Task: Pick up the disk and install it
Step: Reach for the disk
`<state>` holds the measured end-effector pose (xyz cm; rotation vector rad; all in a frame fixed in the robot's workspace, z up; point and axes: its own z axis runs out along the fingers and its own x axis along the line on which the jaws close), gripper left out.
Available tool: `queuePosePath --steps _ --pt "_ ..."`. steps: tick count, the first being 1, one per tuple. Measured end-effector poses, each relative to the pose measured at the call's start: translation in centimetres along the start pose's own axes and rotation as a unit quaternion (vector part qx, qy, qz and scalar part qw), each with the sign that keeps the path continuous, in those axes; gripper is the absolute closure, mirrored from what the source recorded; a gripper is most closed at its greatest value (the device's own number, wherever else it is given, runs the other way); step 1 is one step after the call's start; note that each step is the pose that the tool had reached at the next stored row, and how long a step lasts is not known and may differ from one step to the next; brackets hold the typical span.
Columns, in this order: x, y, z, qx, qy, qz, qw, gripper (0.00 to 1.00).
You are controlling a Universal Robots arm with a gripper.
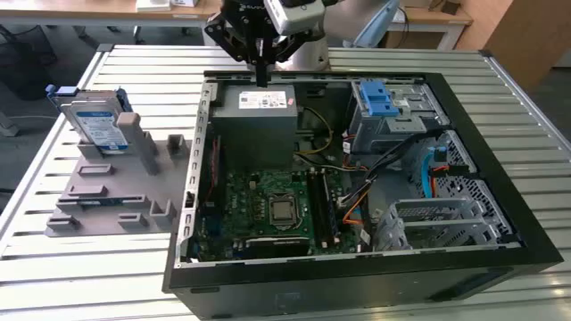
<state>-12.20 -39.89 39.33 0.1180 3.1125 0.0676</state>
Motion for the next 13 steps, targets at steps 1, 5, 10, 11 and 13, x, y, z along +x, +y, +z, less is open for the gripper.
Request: queuePosePath --steps 1,5,10,11,13 --pt "0.0 0.0 0.0 0.0 0.0 0.0 1.0 0.89" --pt "0.01 0.0 0.0 0.0 0.0 0.0 1.0 0.89" --pt "0.21 -0.01 0.0 0.0 0.0 0.0 1.0 0.89" --pt "0.22 -0.02 0.0 0.0 0.0 0.0 1.0 0.89" --pt "0.25 -0.02 0.0 0.0 0.0 0.0 1.0 0.89"
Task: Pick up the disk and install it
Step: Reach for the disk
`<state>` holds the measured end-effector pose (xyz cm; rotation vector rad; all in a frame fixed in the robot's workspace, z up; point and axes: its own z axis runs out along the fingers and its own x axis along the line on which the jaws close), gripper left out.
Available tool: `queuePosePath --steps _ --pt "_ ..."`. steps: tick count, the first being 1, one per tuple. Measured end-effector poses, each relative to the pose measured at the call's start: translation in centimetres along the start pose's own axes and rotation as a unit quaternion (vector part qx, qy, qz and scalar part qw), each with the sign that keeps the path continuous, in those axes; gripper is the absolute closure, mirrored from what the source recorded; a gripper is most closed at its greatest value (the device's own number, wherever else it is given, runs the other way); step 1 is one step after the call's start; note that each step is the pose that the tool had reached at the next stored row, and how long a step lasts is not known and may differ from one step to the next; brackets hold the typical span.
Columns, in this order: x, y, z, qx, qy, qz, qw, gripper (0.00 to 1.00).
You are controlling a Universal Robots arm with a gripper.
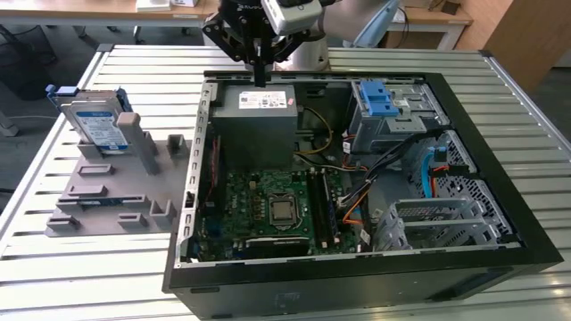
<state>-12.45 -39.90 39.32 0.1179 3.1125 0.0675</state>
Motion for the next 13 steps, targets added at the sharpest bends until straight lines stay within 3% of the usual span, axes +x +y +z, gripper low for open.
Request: queuePosePath --steps 13 --pt "0.21 -0.02 0.01 0.0 0.0 0.0 1.0 0.89"
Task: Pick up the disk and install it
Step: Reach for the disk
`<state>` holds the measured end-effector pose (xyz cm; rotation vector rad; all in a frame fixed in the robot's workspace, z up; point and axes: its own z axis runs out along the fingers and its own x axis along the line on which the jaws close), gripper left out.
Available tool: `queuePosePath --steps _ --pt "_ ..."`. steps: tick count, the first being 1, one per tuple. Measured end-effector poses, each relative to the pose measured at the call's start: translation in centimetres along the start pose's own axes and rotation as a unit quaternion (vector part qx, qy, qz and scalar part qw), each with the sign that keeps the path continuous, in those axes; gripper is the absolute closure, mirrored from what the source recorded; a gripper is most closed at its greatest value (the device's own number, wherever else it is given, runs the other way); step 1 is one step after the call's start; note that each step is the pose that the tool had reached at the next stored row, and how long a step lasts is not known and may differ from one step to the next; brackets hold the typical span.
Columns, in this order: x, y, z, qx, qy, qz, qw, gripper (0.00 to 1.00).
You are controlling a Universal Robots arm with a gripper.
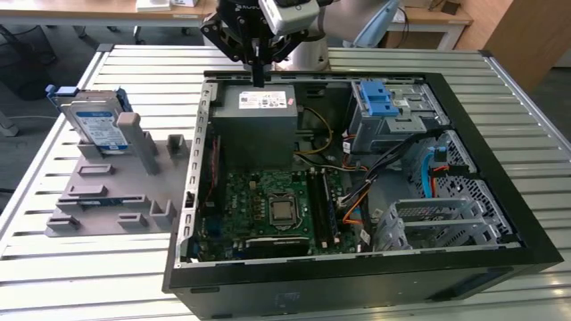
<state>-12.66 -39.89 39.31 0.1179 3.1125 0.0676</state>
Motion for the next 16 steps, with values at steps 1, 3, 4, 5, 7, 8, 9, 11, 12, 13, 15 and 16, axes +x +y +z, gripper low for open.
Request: queuePosePath --steps 1,3,4,5,7,8,9,11,12,13,15,16 --pt "0.02 0.0 0.0 0.0 0.0 0.0 1.0 0.89" --pt "0.16 -0.01 0.0 0.0 -0.0001 0.0 1.0 0.89" --pt "0.21 -0.02 0.0 0.0 0.0 0.0 1.0 0.89" --pt "0.27 -0.02 0.0 0.0 0.0 0.0 1.0 0.89" --pt "0.36 -0.03 0.0 0.0 0.0 0.0 1.0 0.89" --pt "0.38 -0.03 0.0 0.0 0.0 0.0 1.0 0.89" --pt "0.42 -0.03 0.0 0.0 0.0 0.0 1.0 0.89" --pt "0.46 -0.04 -0.01 0.0 0.0 0.0 1.0 0.89" --pt "0.47 -0.04 0.0 0.0 0.0 0.0 1.0 0.89" --pt "0.47 -0.04 0.0 0.0 0.0 0.0 1.0 0.89" --pt "0.48 -0.04 0.0 0.0 0.0 0.0 1.0 0.89" --pt "0.48 -0.04 0.0 0.0 0.0 0.0 1.0 0.89"
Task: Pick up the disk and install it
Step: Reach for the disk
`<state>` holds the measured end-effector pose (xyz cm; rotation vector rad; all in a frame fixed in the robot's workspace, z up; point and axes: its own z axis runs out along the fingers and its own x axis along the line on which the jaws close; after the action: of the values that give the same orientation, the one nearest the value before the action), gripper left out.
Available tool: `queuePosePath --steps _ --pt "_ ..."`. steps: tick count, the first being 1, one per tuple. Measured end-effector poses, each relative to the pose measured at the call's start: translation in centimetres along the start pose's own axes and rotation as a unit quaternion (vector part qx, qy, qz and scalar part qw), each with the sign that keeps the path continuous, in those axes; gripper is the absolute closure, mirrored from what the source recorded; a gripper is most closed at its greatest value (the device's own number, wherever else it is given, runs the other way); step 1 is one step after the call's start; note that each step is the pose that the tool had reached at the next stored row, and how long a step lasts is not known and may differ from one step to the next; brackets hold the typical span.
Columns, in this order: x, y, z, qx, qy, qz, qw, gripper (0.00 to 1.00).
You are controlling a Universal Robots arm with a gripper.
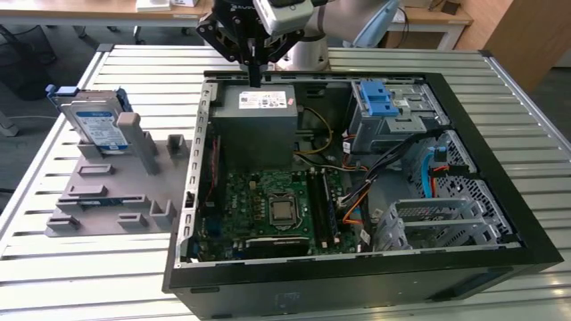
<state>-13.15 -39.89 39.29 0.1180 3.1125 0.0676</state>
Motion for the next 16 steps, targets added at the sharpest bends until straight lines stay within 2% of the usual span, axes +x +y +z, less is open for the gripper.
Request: queuePosePath --steps 16 --pt "0.61 -0.04 0.0 0.0 0.0 0.0 1.0 0.89"
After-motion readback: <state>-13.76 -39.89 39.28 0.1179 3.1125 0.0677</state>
